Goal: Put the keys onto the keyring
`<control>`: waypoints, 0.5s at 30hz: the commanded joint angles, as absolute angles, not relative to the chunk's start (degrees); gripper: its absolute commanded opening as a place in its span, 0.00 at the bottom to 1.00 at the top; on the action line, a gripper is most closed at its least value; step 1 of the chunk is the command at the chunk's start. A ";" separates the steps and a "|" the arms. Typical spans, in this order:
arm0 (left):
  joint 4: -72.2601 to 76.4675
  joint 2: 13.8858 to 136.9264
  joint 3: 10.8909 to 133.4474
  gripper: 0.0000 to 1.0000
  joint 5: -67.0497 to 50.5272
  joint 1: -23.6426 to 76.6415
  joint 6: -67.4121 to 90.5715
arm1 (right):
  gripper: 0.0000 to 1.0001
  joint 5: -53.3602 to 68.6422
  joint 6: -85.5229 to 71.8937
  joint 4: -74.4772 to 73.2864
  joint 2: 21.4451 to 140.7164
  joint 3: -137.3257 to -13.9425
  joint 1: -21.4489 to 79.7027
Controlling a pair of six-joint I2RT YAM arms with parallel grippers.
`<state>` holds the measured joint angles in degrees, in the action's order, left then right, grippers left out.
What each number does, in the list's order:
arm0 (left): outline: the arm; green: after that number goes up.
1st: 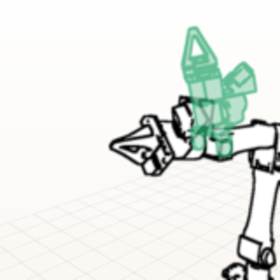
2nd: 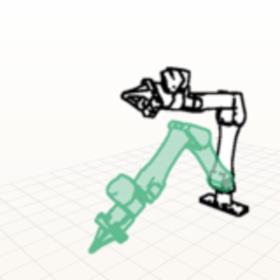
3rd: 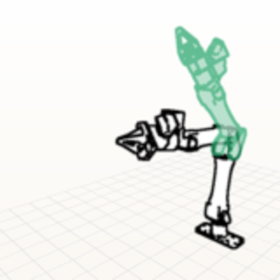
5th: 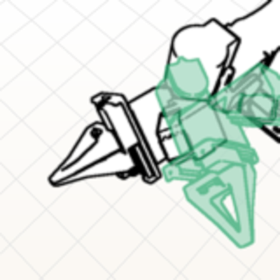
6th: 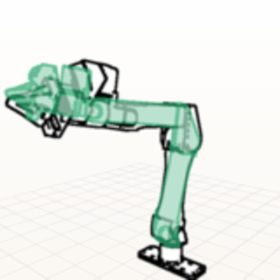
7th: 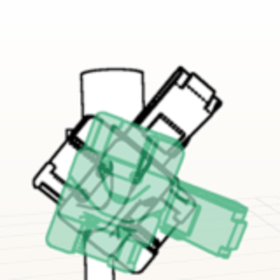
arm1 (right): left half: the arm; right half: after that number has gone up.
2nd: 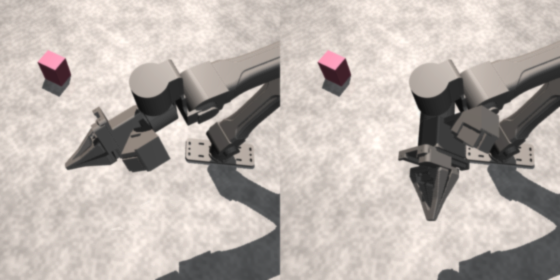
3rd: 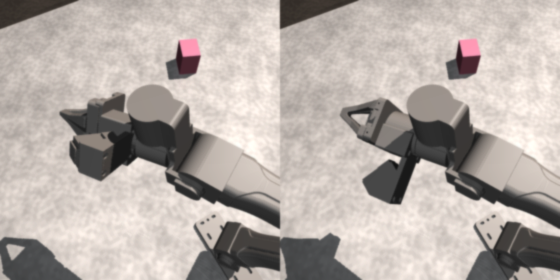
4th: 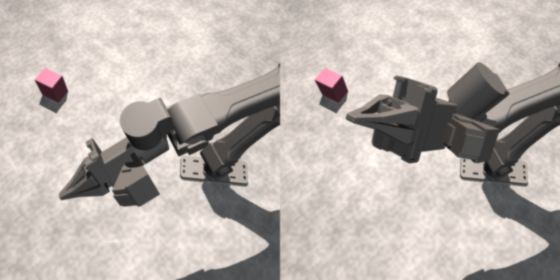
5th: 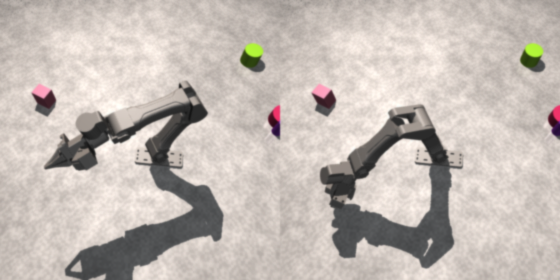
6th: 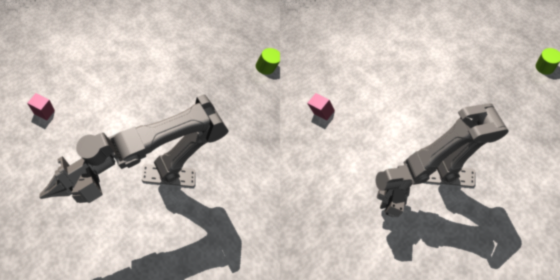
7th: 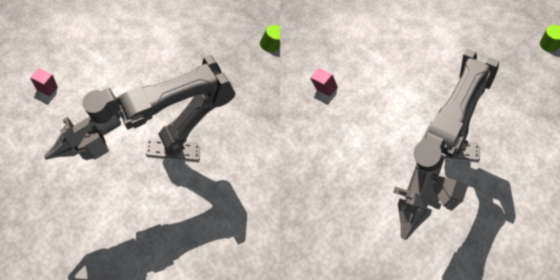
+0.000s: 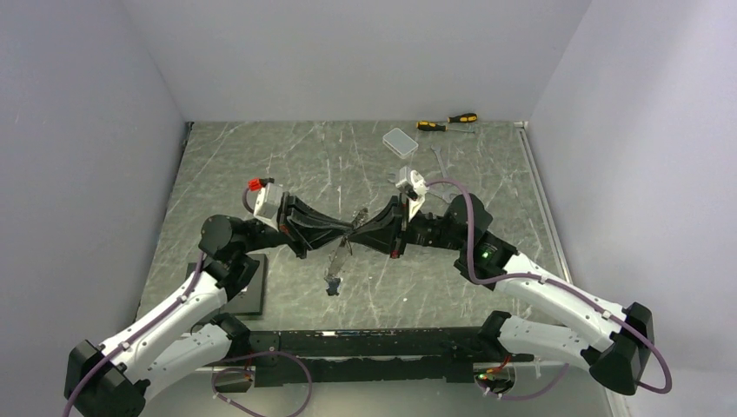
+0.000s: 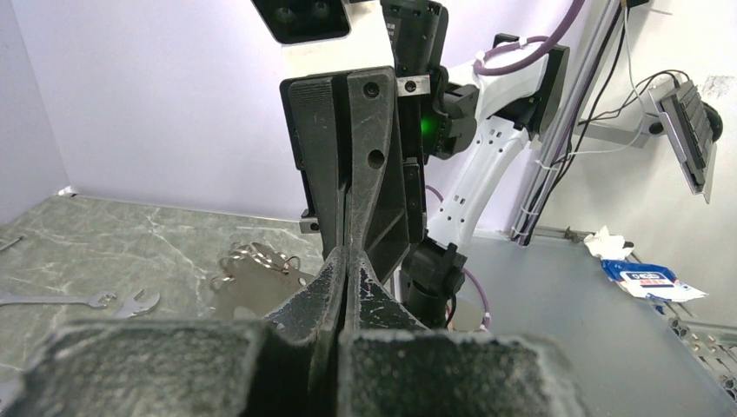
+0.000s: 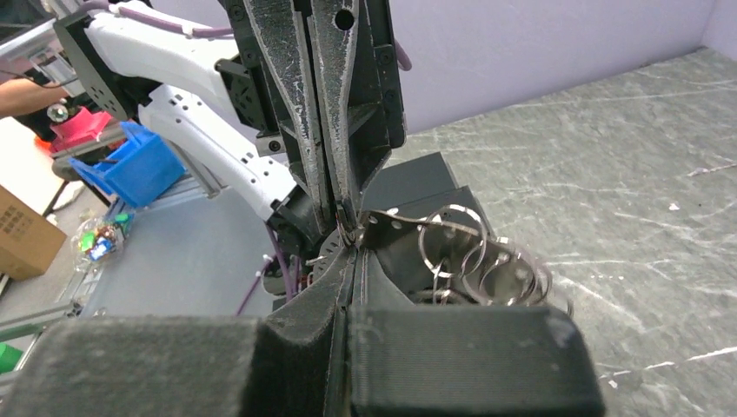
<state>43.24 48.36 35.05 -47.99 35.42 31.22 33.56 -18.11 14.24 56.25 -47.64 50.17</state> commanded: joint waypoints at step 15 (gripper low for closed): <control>62.54 44.94 29.06 0.00 -33.99 36.29 43.29 | 0.04 32.46 -16.81 27.54 63.92 -52.56 50.43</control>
<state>56.80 47.94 30.17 -38.79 35.14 40.36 35.70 -19.03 26.24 61.34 -47.97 50.02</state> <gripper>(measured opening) 0.013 0.009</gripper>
